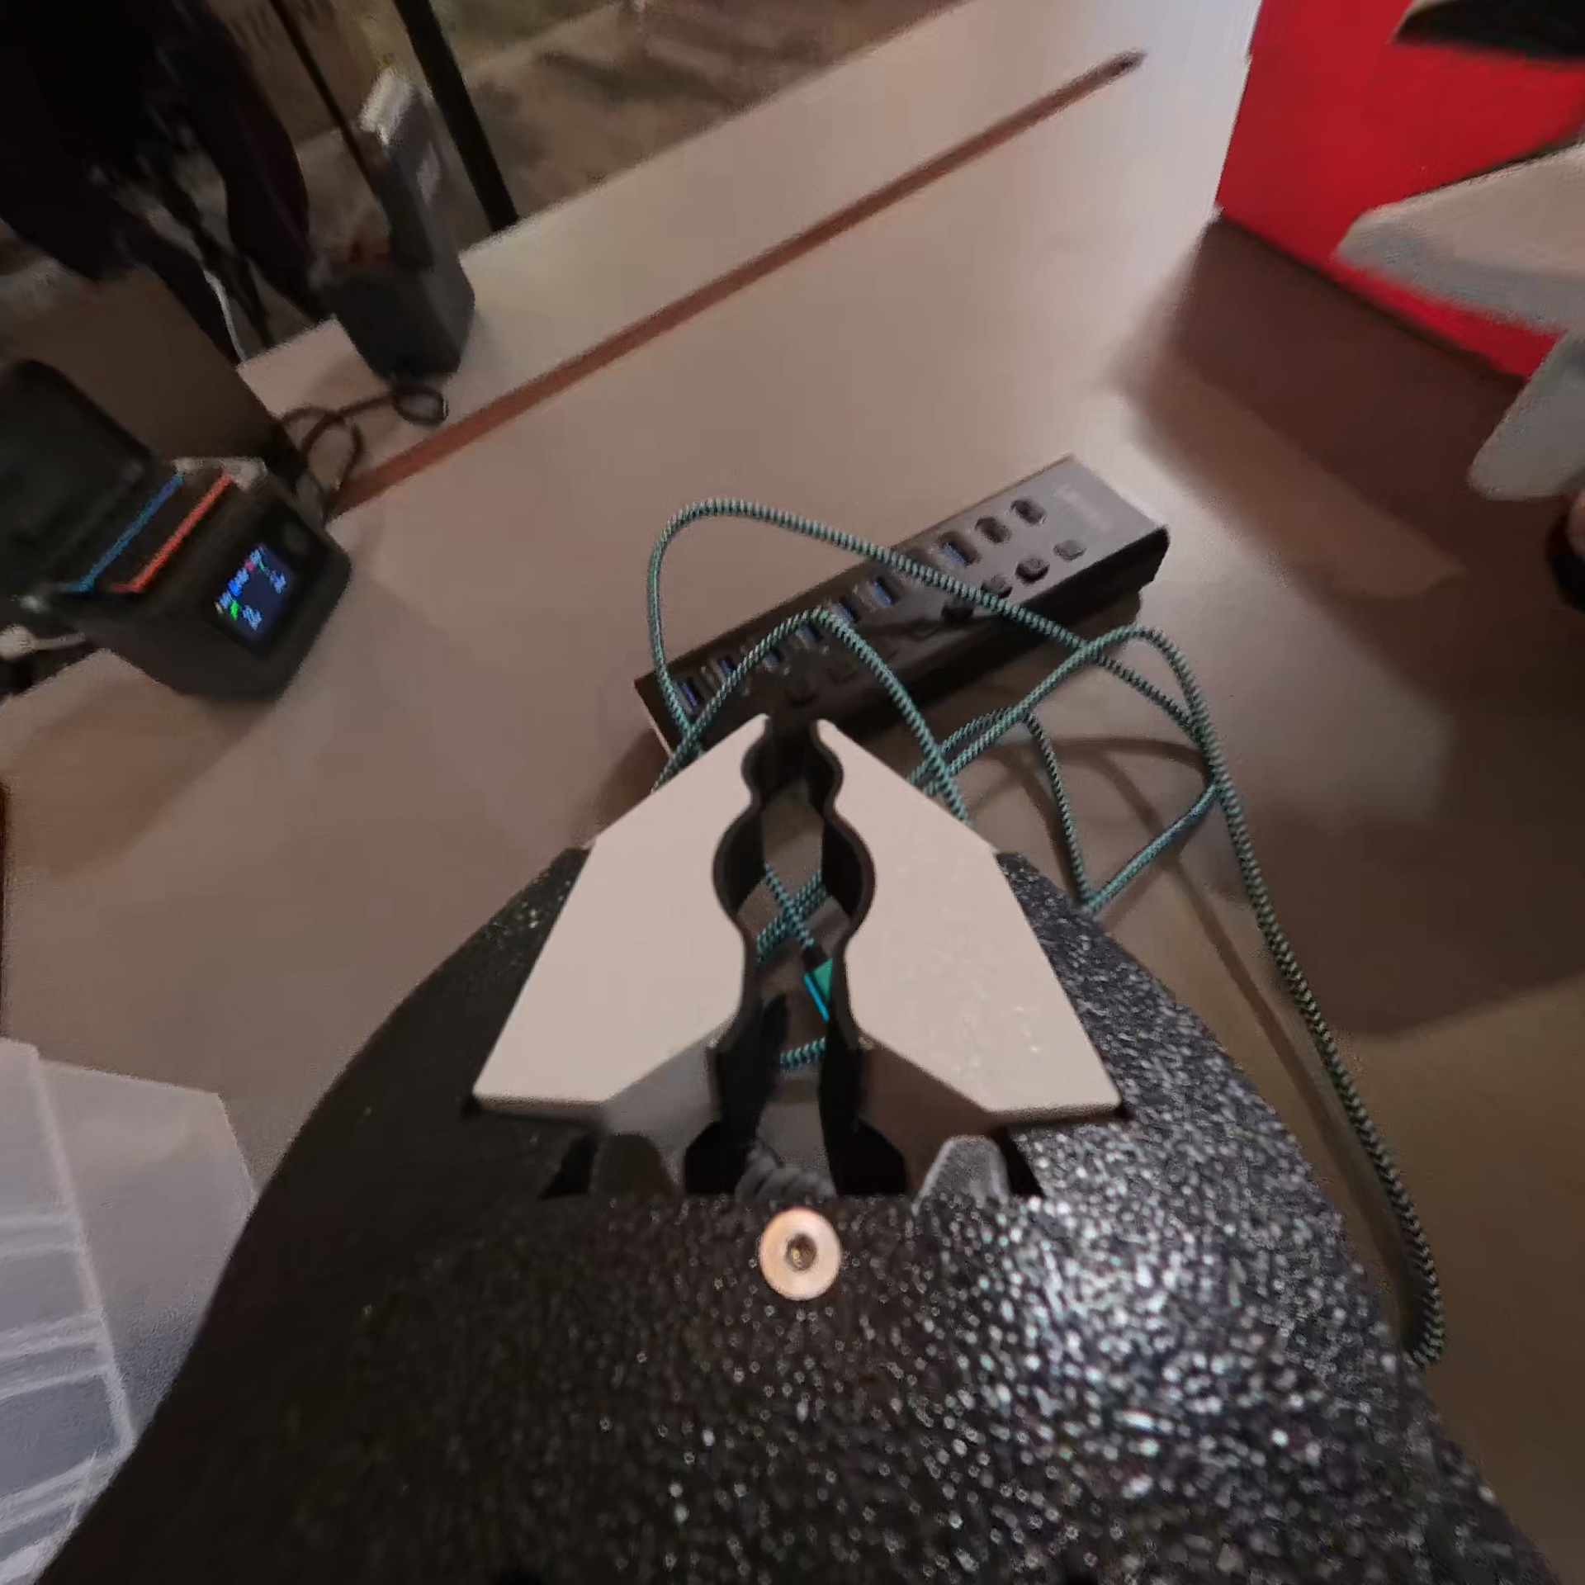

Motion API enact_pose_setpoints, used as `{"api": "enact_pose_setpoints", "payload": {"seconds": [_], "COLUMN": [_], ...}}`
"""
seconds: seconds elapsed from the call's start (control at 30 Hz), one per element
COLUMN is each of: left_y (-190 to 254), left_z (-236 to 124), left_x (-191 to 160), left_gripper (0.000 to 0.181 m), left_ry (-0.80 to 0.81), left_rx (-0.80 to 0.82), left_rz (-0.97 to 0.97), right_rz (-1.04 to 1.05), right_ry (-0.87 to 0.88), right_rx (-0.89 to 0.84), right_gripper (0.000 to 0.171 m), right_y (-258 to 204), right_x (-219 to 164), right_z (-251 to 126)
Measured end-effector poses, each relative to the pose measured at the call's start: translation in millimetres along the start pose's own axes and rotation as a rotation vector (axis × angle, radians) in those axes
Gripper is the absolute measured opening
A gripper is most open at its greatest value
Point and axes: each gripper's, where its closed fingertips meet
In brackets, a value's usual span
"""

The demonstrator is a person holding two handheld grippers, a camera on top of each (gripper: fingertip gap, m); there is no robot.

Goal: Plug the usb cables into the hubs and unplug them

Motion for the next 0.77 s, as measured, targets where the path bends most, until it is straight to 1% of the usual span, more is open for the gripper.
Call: {"api": "enact_pose_setpoints", "payload": {"seconds": [0.03, 0.13, 0.2, 0.27, 0.37, 0.43, 0.5, 0.57, 0.7, 0.77], "left_y": [2, 3, 10, 19, 18, 16, 10, 7, 23, 26], "left_z": [-1, -3, -4, -8, -9, -9, -8, -6, -1, -1], "left_x": [4, 1, -7, -9, -18, -19, -21, -28, -42, -47], "left_gripper": [0.001, 0.0, 0.0, 0.0, 0.003, 0.008, 0.02, 0.022, 0.023, 0.026], "left_ry": [0.026, -0.013, -0.079, -0.103, -0.168, -0.175, -0.182, -0.214, -0.279, -0.31], "left_rx": [-0.003, 0.007, -0.036, -0.087, -0.079, -0.072, -0.043, -0.037, -0.163, -0.191], "left_rz": [0.006, 0.017, 0.006, 0.011, -0.017, -0.033, -0.048, -0.057, -0.162, -0.204], "right_rz": [-0.001, -0.012, -0.01, -0.003, 0.014, 0.035, 0.055, 0.062, 0.055, 0.051], "right_ry": [-0.002, -0.014, -0.014, -0.018, -0.029, -0.026, -0.024, -0.024, -0.028, -0.027], "right_rx": [0.009, 0.025, 0.029, 0.029, 0.024, 0.019, 0.019, 0.023, 0.043, 0.05], "right_gripper": [0.045, 0.045, 0.044, 0.044, 0.044, 0.043, 0.043, 0.043, 0.041, 0.04], "right_y": [-2, -7, -8, -7, -5, -2, 0, -1, -5, -7], "right_x": [0, -2, -3, -4, -7, -7, -7, -7, -7, -7], "right_z": [1, 2, 2, 1, 0, -1, -2, -2, -1, -1]}}
Point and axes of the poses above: each gripper's, where its closed fingertips meet, z out along the fingers, x out of its top, y = z × x across the jaws, and after that the axes turned 7 degrees about -z, right-handed
